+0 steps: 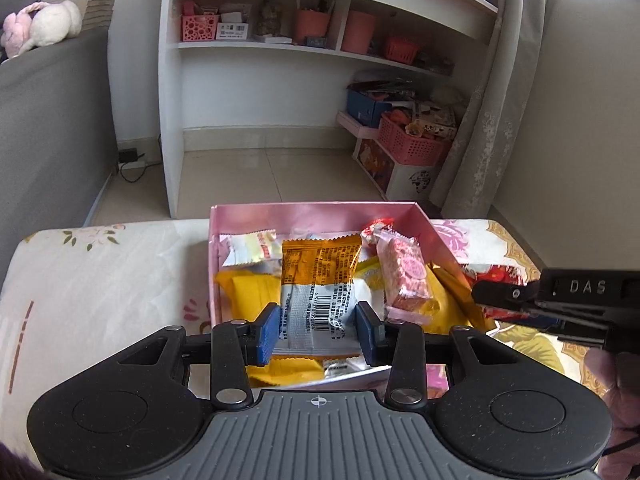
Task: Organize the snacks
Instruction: 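Carry both snacks over the box and open both grippers to drop them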
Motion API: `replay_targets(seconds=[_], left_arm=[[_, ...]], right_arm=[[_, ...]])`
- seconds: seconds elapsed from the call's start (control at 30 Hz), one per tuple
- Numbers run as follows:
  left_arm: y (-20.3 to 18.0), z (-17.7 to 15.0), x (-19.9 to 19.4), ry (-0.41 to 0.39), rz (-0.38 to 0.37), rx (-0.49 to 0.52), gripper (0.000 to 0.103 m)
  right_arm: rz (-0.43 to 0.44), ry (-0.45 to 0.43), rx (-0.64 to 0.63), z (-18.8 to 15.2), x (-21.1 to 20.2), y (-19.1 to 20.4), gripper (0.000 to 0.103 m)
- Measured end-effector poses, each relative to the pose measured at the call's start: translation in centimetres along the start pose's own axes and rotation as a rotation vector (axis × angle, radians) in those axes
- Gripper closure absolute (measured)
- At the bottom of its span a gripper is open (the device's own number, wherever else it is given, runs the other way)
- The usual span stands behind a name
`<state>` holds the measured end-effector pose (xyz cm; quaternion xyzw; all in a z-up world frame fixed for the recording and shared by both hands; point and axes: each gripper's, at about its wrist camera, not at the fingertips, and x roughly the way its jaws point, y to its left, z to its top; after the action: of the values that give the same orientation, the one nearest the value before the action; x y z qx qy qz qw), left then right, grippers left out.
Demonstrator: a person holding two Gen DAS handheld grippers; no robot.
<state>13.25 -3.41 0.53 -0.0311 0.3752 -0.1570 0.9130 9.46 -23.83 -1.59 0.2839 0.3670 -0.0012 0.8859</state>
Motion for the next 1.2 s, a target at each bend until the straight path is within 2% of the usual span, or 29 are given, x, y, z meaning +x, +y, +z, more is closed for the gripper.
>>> replay_targets(seconds=[0.13,0.27,0.4,0.63,0.77,0.8,0.83,0.87,1.2], left_arm=[[-1.2,1.7,2.1,0.015,-0.023,0.015,0.065],[-2.4,2.8,4.4,0.035,-0.03,0.035,0.065],[-2.8,3.9,6.0,0.037,-0.041,0.035,0.065],[-2.9,5.0,7.9,0.044,-0.04,0.033,0.065],[-2.3,5.0,8.2,0.056,-0.049,0.025,0.062],[-2.2,4.9,8.2,0.053,-0.045,0.024,0.06],[-2.1,4.8,8.0,0.051,-0.042,0.024,0.055],[-1.9,4.7,7.9,0.049,-0.041,0.022,0.053],[0.2,3.4,4.7,0.032,-0.021,-0.023,0.044]], right_arm=[[-0.003,0.005,0.017,0.1,0.5,-1.0,0.079],[0.051,0.02,0.045,0.1,0.8,-1.2,0.079],[0.105,0.038,0.026,-0.5,1.0,-0.2,0.079],[0.147,0.065,-0.009,-1.5,2.1,1.3,0.078],[0.159,0.066,-0.03,-1.9,2.7,2.1,0.073],[0.153,0.06,-0.035,-1.9,2.7,2.2,0.068],[0.145,0.054,-0.04,-2.0,2.6,2.2,0.059],[0.136,0.049,-0.045,-2.0,2.6,2.2,0.057],[0.116,0.038,-0.084,-1.7,1.4,2.6,0.055]])
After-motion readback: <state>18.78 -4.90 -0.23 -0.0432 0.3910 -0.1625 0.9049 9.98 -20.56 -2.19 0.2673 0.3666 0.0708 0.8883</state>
